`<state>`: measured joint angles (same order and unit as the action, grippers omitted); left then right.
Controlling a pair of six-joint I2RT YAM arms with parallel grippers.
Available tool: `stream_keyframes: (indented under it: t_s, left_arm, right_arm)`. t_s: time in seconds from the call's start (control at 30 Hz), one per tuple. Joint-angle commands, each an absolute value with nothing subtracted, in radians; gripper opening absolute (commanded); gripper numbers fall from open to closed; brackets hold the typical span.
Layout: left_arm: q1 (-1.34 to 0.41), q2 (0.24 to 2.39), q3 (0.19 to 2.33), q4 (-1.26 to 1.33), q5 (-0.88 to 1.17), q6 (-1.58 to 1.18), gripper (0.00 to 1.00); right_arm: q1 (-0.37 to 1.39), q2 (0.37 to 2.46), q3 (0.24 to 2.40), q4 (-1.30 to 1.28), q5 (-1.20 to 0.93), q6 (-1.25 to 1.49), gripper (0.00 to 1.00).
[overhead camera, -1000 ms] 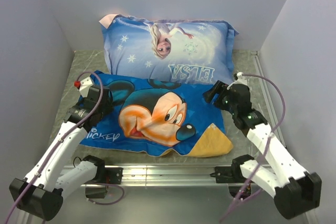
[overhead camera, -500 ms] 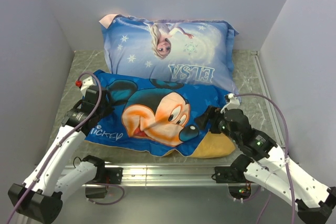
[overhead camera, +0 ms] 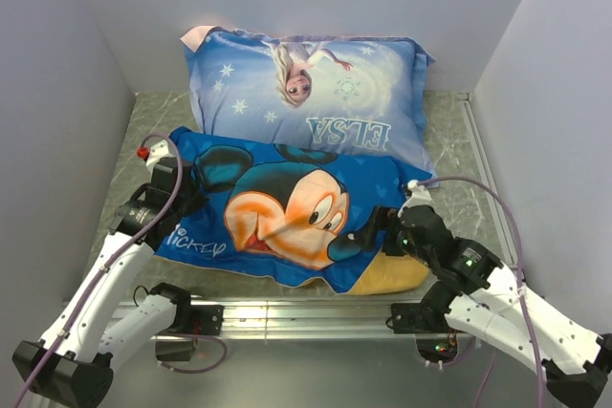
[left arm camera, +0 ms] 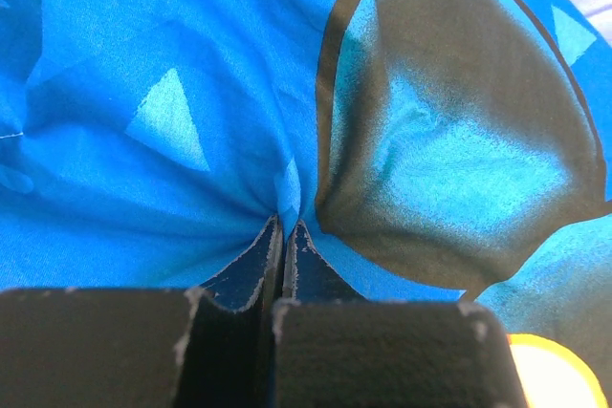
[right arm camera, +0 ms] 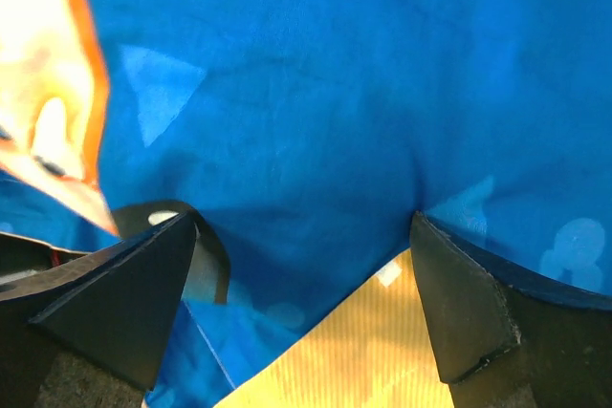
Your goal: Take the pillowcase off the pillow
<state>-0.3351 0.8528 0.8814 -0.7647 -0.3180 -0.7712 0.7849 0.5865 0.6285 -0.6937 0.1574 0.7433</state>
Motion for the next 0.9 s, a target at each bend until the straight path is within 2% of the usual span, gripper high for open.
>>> stream_keyframes:
  t_s: [0.0, 0.03, 0.1, 0.13, 0.17, 0.2, 0.27, 0.4, 0.5, 0.63, 0.8, 0.87]
  left_arm:
    - [-0.344, 0.833, 0.902, -0.695, -0.213, -0.772, 0.00]
    - [-0.342, 0.831, 0.902, -0.695, -0.209, -0.772, 0.00]
    - [-0.344, 0.828, 0.911, -0.706, -0.198, -0.753, 0.01]
    - [-0.344, 0.827, 0.919, -0.709, -0.186, -0.743, 0.01]
    - [-0.344, 0.825, 0.928, -0.715, -0.181, -0.732, 0.00]
    - [-0.344, 0.830, 0.957, -0.724, -0.175, -0.712, 0.01]
    - [-0.345, 0.836, 0.997, -0.761, -0.166, -0.683, 0.01]
    - [-0.347, 0.845, 1.133, -0.836, -0.150, -0.623, 0.01]
    - [-0.350, 0.857, 1.239, -0.923, -0.118, -0.580, 0.01]
    - [-0.351, 0.861, 1.311, -0.943, -0.083, -0.558, 0.06]
    - [-0.351, 0.964, 1.322, -0.888, -0.020, -0.515, 0.07]
    - [-0.351, 1.062, 1.366, -0.899, -0.009, -0.502, 0.04]
  right_arm:
    - [0.813, 0.615, 0.562, -0.615, 0.140, 0.802, 0.99]
    - [0.813, 0.618, 0.554, -0.595, 0.147, 0.810, 0.97]
    - [0.813, 0.611, 0.572, -0.578, 0.169, 0.821, 0.75]
    - [0.815, 0.603, 0.589, -0.580, 0.182, 0.819, 0.62]
    - [0.815, 0.597, 0.612, -0.594, 0.195, 0.810, 0.25]
    - [0.815, 0.589, 0.673, -0.606, 0.205, 0.802, 0.13]
    - [0.813, 0.592, 0.753, -0.659, 0.248, 0.772, 0.00]
    - [0.815, 0.595, 0.973, -0.722, 0.262, 0.735, 0.00]
    - [0.815, 0.577, 1.063, -0.755, 0.229, 0.733, 0.00]
    - [0.813, 0.551, 1.130, -0.758, 0.222, 0.741, 0.00]
    - [0.813, 0.641, 1.228, -0.733, 0.282, 0.707, 0.00]
    - [0.811, 0.685, 1.271, -0.713, 0.346, 0.692, 0.00]
